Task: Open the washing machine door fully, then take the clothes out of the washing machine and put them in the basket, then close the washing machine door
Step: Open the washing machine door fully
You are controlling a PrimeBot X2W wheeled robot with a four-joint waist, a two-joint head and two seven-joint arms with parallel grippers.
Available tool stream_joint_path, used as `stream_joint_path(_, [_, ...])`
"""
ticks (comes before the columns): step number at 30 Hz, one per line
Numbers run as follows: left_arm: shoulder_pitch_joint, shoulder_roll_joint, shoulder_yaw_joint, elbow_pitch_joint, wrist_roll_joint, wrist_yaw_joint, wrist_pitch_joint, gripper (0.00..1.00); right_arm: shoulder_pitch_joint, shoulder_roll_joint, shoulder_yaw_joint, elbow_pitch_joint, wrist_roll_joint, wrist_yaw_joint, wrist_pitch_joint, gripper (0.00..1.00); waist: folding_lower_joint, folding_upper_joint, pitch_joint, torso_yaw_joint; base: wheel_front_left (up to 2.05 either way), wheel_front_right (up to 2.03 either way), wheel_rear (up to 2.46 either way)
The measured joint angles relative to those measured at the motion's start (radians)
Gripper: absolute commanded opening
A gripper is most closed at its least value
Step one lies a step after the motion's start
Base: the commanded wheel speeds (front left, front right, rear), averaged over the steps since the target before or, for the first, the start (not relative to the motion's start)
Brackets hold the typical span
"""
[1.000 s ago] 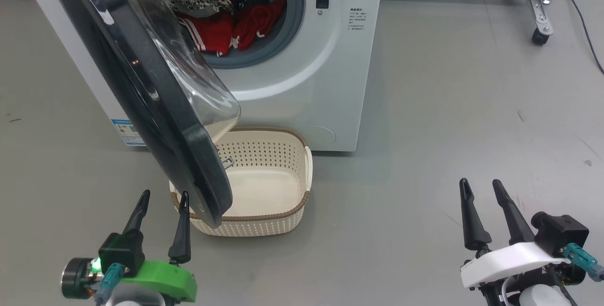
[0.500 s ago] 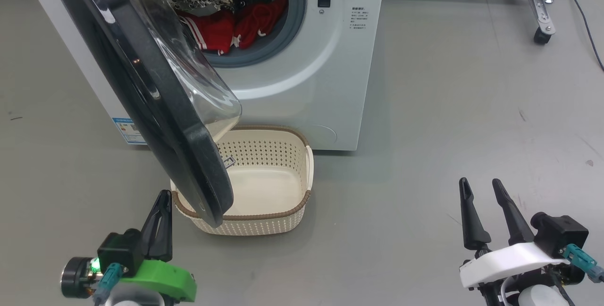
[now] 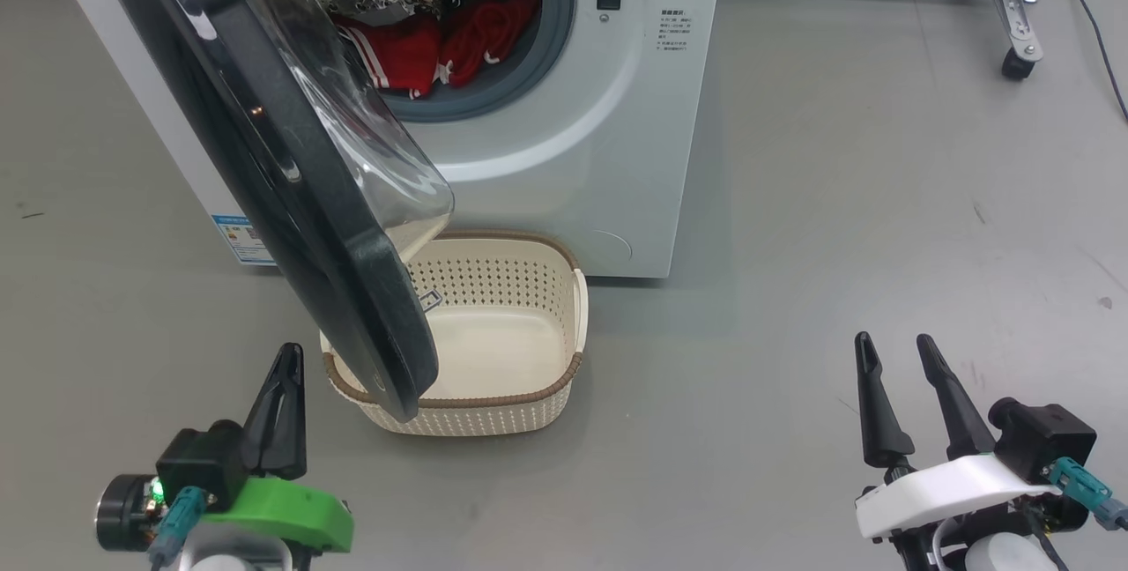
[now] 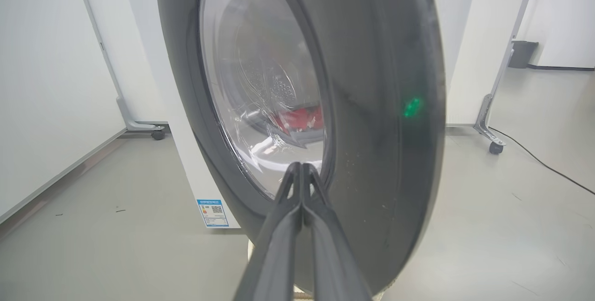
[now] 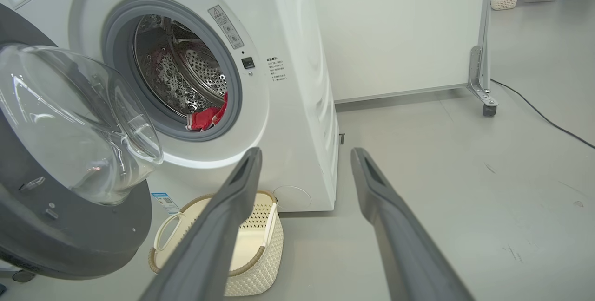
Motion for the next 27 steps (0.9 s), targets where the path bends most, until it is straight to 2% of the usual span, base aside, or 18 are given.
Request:
stream_joint_path(18, [-0.11, -0.004, 0.093, -0.177, -0.016, -0.005, 0.0, 0.0, 0.0, 0.026, -0.026, 0.014, -0.021, 0.021, 0.0, 1.0, 0.0, 0.0, -0.01, 0.005, 0.0, 0.0, 0.0])
stream_joint_path(27, [-0.188, -0.006, 0.095, -0.277, -0.037, -0.023, -0.005, 0.0, 0.001, 0.043, -0.03, 0.028, -0.029, 0.031, 0.0, 1.0, 0.0, 0.0, -0.018, 0.0, 0.0, 0.0, 0.0])
